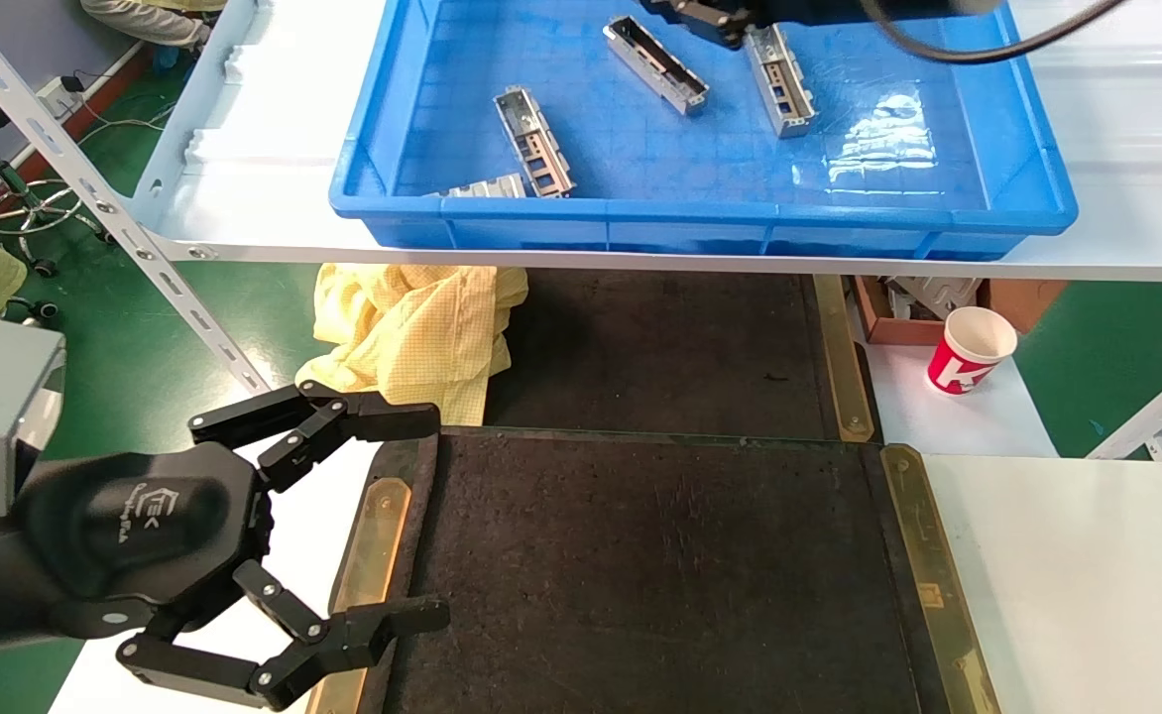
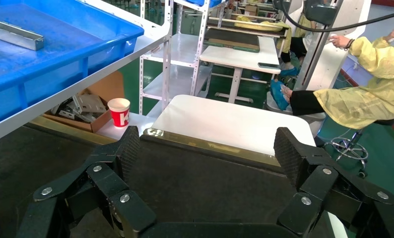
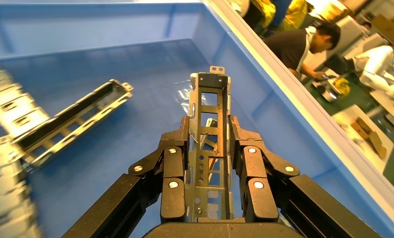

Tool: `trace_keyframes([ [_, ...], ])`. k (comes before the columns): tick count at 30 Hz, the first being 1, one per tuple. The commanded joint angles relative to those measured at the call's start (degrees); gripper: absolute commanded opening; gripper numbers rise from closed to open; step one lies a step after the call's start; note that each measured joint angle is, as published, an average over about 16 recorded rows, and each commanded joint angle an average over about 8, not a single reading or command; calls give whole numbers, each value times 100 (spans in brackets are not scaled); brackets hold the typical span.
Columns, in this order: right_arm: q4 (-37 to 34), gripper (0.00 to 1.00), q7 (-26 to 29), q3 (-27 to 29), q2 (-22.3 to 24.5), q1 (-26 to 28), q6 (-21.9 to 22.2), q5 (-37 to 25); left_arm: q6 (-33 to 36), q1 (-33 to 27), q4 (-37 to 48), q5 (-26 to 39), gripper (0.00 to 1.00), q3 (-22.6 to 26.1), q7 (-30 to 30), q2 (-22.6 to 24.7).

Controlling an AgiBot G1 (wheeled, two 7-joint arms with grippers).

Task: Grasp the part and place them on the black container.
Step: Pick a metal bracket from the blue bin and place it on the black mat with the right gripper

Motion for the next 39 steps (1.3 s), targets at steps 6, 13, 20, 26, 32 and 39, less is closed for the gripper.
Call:
trace_keyframes([
  [6, -150, 0, -330, 12, 422, 284, -1279, 59, 0, 0, 0, 0, 100, 0, 0, 0],
  [13, -182, 0, -509, 20, 827, 437, -2547, 118, 0, 0, 0, 0, 100, 0, 0, 0],
  [20, 396, 0, -412, -54, 1171, 168, -2922, 361, 0, 0, 0, 0, 100, 0, 0, 0],
  [26, 1765, 0, 38, -391, 1752, -423, -2938, 1032, 0, 0, 0, 0, 100, 0, 0, 0],
  [32, 3035, 0, 444, -973, 2306, -910, -2889, 1709, 0, 0, 0, 0, 100, 0, 0, 0],
  [39, 3495, 0, 422, -1638, 2370, -1364, -2834, 2009, 0, 0, 0, 0, 100, 0, 0, 0],
])
